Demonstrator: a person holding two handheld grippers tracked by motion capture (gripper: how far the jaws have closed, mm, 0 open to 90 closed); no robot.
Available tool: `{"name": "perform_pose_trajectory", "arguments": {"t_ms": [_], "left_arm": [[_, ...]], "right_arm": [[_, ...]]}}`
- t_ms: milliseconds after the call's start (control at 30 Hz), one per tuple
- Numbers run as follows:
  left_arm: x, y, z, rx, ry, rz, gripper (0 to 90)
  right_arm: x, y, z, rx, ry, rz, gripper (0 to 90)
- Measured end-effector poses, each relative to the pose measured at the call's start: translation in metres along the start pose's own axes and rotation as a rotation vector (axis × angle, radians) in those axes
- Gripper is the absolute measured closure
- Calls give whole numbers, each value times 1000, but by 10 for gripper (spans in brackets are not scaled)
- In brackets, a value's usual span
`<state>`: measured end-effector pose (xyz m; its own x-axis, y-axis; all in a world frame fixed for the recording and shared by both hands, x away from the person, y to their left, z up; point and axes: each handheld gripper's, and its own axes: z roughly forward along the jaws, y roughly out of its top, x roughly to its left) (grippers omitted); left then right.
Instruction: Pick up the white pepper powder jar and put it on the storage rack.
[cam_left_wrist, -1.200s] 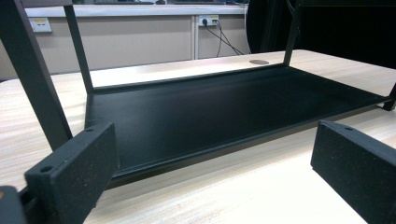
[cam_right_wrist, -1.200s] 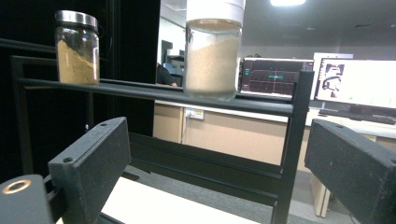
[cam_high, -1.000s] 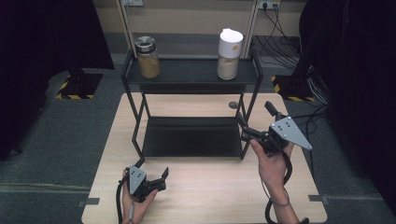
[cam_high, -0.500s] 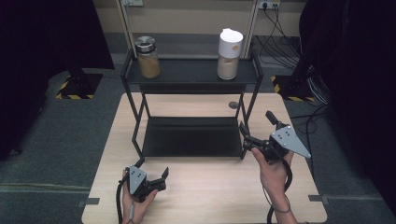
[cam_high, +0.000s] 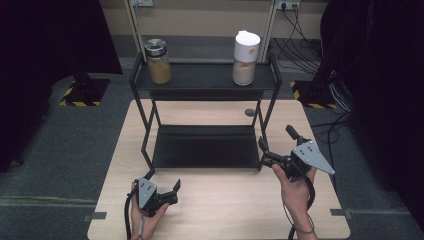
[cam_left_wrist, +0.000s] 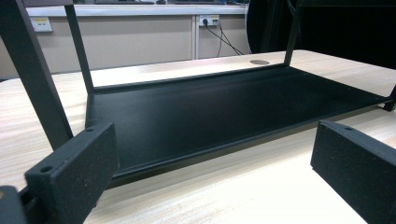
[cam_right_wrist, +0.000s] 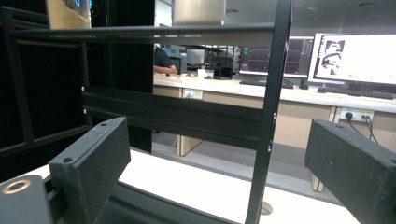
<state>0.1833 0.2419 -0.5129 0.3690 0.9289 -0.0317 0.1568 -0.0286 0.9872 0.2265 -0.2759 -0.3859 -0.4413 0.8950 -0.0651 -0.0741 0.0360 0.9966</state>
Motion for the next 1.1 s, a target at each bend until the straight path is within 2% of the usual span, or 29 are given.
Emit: {"name": "perform_pose_trajectory", "arguments": {"t_ms": [533, 1100], "left_arm": [[0, 0, 0, -1, 1, 1, 3], [0, 0, 0, -2, 2, 1, 3]], "right_arm": [[-2, -19, -7, 45, -15, 13, 70], [-3, -25, -14, 57, -25, 16, 70]]}}
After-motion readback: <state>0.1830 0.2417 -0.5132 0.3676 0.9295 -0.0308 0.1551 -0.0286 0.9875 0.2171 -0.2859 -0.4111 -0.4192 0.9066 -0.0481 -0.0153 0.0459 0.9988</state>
